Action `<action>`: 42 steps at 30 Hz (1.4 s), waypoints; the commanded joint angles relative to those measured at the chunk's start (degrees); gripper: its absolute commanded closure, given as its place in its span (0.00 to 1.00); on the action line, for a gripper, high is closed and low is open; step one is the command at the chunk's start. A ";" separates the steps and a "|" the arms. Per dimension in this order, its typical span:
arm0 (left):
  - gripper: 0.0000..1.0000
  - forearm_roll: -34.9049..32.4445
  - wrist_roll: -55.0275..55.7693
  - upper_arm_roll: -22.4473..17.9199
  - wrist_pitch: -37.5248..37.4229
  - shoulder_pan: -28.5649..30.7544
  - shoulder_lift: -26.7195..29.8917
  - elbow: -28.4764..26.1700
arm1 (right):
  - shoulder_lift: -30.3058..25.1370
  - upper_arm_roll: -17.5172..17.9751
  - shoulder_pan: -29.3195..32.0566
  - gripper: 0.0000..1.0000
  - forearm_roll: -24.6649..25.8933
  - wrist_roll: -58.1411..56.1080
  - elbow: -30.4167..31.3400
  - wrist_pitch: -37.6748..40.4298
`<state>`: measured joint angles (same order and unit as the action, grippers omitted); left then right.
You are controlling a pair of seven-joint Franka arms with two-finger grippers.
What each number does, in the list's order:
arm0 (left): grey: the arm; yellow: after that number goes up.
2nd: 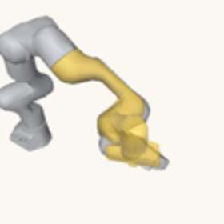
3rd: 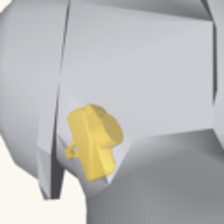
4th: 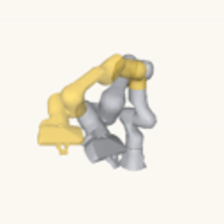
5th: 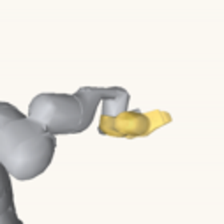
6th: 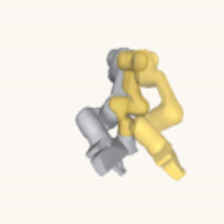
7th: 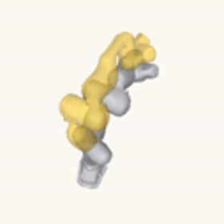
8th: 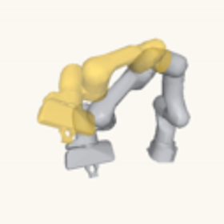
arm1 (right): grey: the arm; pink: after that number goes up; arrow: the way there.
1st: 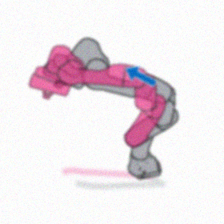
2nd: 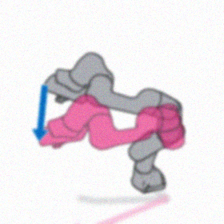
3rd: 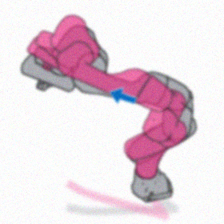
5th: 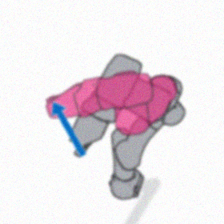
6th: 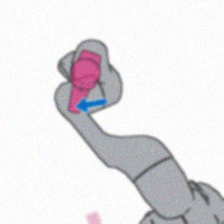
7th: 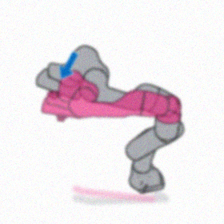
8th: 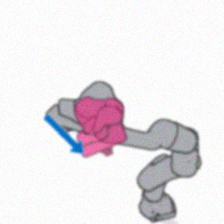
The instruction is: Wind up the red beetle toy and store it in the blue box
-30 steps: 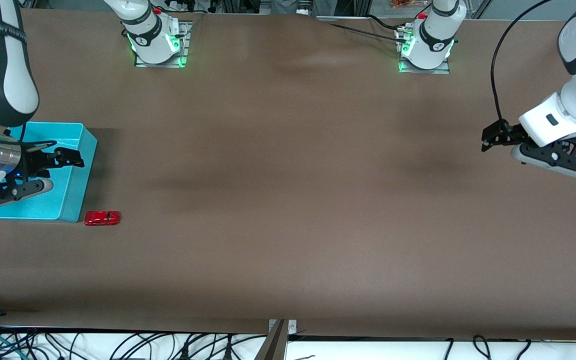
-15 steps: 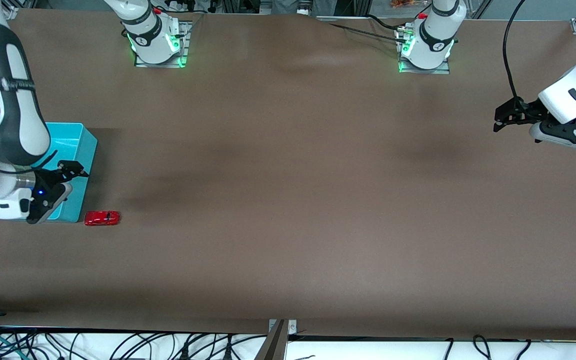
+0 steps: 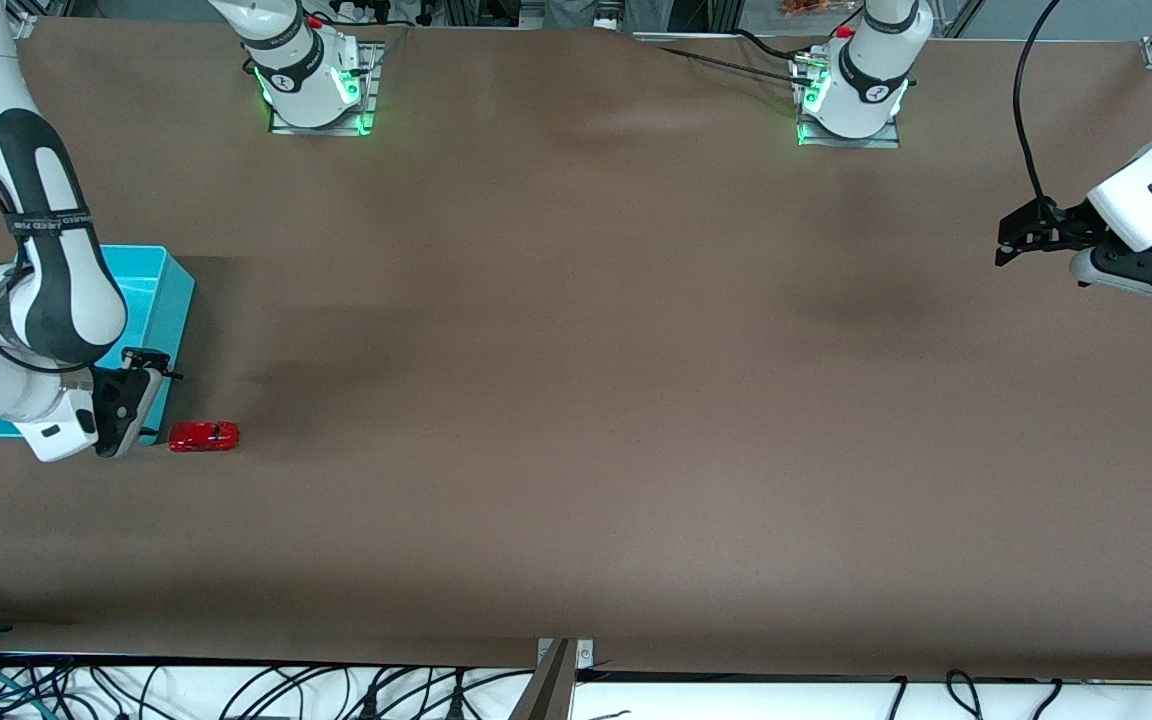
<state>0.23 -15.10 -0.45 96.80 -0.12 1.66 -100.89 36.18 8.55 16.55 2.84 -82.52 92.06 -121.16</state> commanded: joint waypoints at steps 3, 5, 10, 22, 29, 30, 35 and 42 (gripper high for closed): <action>0.00 -1.55 -0.55 0.72 -2.05 0.65 -1.49 3.95 | 1.96 1.20 -0.38 0.00 2.87 -5.80 -1.09 -5.13; 0.00 -1.55 -0.46 0.71 -2.14 0.56 -2.10 5.17 | 3.19 1.29 -0.20 0.00 2.78 -8.53 -1.18 -6.54; 0.00 -1.55 -0.46 0.63 -3.99 0.82 -3.16 6.67 | 5.04 1.55 0.06 0.00 2.61 -11.79 -0.83 -8.92; 0.00 -0.76 -0.46 0.45 -4.16 1.88 -4.21 9.48 | 6.63 1.91 0.15 0.01 2.52 -18.82 -0.13 -12.87; 0.00 -0.94 -0.46 0.45 -4.16 2.14 -5.35 9.92 | 6.71 2.35 0.15 0.19 2.52 -19.44 -0.12 -12.88; 0.00 -0.85 -0.46 0.45 -4.07 2.23 -5.27 10.01 | 6.80 2.35 0.15 0.22 2.52 -19.44 -0.12 -12.88; 0.00 -0.85 -0.55 0.45 -4.16 2.31 -5.35 10.63 | 7.24 2.43 0.15 0.46 2.34 -19.44 -0.21 -12.79; 0.00 -0.85 -0.46 0.45 -4.16 2.40 -5.44 10.63 | 6.80 2.43 -0.11 0.86 2.43 -19.35 -0.74 -12.17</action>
<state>0.21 -15.09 -0.43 94.22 1.76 -2.81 -92.44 42.96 10.30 16.05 4.63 -101.07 92.02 -133.48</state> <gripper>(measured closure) 0.000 0.546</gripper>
